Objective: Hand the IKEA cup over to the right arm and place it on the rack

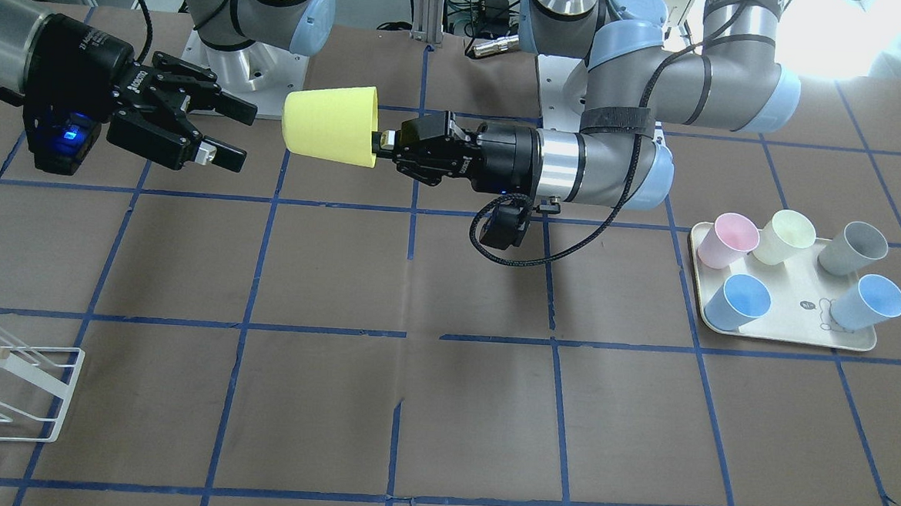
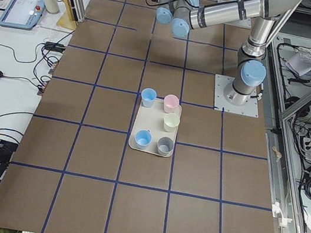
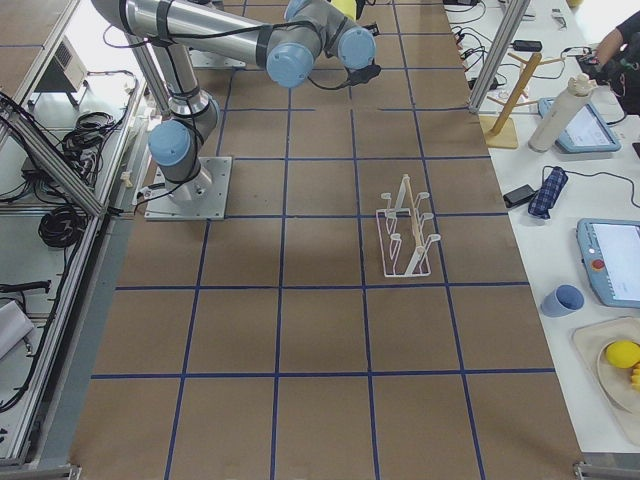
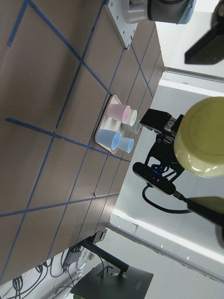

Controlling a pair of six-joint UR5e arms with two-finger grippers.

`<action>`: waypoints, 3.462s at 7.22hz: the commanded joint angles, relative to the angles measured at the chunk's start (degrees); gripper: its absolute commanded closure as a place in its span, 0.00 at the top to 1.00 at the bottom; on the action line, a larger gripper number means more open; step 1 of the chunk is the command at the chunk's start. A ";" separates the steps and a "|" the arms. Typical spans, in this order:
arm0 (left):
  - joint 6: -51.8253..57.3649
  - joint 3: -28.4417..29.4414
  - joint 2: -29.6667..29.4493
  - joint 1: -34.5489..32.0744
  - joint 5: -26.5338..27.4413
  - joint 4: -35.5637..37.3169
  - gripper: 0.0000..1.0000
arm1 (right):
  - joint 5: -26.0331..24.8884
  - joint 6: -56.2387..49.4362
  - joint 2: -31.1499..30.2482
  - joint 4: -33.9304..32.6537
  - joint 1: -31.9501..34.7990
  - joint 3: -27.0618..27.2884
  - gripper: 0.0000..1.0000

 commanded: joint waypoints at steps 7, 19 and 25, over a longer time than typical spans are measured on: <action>-0.09 -0.11 -0.14 0.00 -0.01 0.08 0.00 | 2.02 2.53 2.24 -1.97 6.74 -1.12 1.00; -2.73 0.07 0.12 0.00 0.08 0.16 0.56 | 2.73 1.91 2.68 -1.97 6.13 -2.35 0.44; -5.89 0.86 0.21 6.48 6.27 0.25 0.80 | 1.59 -0.01 4.43 -2.14 2.53 -5.68 0.40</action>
